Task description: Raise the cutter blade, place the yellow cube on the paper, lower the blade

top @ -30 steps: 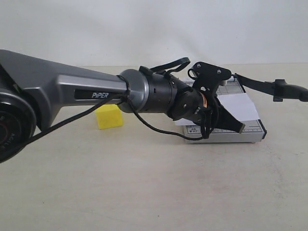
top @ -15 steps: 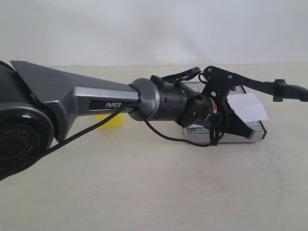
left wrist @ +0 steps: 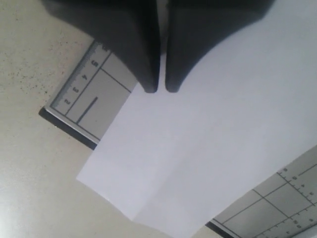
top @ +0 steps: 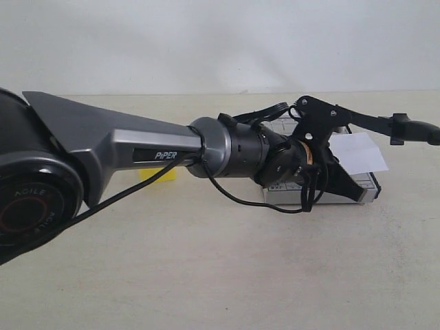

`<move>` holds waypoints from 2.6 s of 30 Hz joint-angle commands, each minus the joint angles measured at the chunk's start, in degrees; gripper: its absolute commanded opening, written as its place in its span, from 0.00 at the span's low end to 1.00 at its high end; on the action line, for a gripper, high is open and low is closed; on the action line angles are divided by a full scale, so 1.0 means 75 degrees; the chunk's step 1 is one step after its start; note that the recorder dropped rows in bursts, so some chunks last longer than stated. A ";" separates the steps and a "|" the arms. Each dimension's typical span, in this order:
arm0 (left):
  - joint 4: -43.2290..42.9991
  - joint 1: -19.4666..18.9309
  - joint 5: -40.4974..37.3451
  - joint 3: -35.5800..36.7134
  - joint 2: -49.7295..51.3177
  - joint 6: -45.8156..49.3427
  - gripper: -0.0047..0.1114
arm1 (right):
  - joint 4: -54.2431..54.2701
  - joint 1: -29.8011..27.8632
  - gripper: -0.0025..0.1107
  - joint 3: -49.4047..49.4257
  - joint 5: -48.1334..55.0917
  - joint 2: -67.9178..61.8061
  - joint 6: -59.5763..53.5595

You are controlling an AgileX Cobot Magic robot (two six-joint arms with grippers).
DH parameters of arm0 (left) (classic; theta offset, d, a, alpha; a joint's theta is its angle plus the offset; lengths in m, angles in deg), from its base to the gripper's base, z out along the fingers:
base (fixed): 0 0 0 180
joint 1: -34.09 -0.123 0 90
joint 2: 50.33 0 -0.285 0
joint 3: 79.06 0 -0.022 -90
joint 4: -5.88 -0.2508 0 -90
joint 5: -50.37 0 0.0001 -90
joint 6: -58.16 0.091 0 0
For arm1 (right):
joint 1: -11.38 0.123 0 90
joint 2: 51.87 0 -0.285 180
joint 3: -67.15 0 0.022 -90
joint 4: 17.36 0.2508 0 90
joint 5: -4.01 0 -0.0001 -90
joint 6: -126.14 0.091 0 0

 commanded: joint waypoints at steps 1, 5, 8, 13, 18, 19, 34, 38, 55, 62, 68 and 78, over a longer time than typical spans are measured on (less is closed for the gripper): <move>0.0081 0.0083 0.0018 -0.0017 0.0142 0.0118 0.08 | -0.0012 0.0011 0.02 -0.0006 -0.0011 0.0046 0.0036; 0.0081 0.0097 0.0093 -0.0031 0.0227 0.0176 0.08 | -0.0012 0.0011 0.02 -0.0006 0.0120 0.0046 0.0036; 0.0081 0.0108 0.0054 -0.0064 0.0229 0.0176 0.08 | -0.0012 0.0011 0.02 -0.0006 0.0248 0.0046 0.0036; 0.0081 0.0108 -0.0128 -0.0317 0.0229 0.0370 0.08 | -0.0012 0.0011 0.02 -0.0006 0.0273 0.0046 0.0036; 0.0081 0.0108 -0.0669 -0.0529 0.0229 0.0407 0.08 | -0.0012 0.0011 0.02 -0.0006 0.0273 0.0046 0.0036; 0.0081 0.0108 -0.0729 -0.0545 0.0214 0.0422 0.08 | -0.0012 0.0011 0.02 -0.0006 0.0273 0.0046 0.0036; -0.0123 0.0001 -0.0842 -0.0545 -0.0801 0.0422 0.08 | -0.0012 0.0011 0.02 -0.0006 0.0273 0.0046 0.0036; -0.0146 -0.0012 -0.1255 -0.0545 -0.1055 0.0422 0.17 | -0.0012 0.0011 0.02 -0.0006 0.0273 0.0046 0.0036; -0.0668 -0.1123 -0.2148 0.2836 -0.4494 -0.3043 0.57 | -0.0012 0.0011 0.02 -0.0006 0.0273 0.0046 0.0036; -0.0668 -0.2480 -0.2416 0.3997 -0.5303 -0.4250 0.63 | -0.0012 0.0011 0.02 -0.0006 0.0273 0.0046 0.0036; -0.0653 -0.3076 -0.2809 0.3997 -0.5215 -0.4661 0.76 | -0.0012 0.0011 0.02 -0.0006 0.0273 0.0046 0.0036; -0.0653 -0.3253 -0.3068 0.3939 -0.4645 -0.5469 0.78 | -0.0012 0.0011 0.02 -0.0006 0.0273 0.0046 0.0036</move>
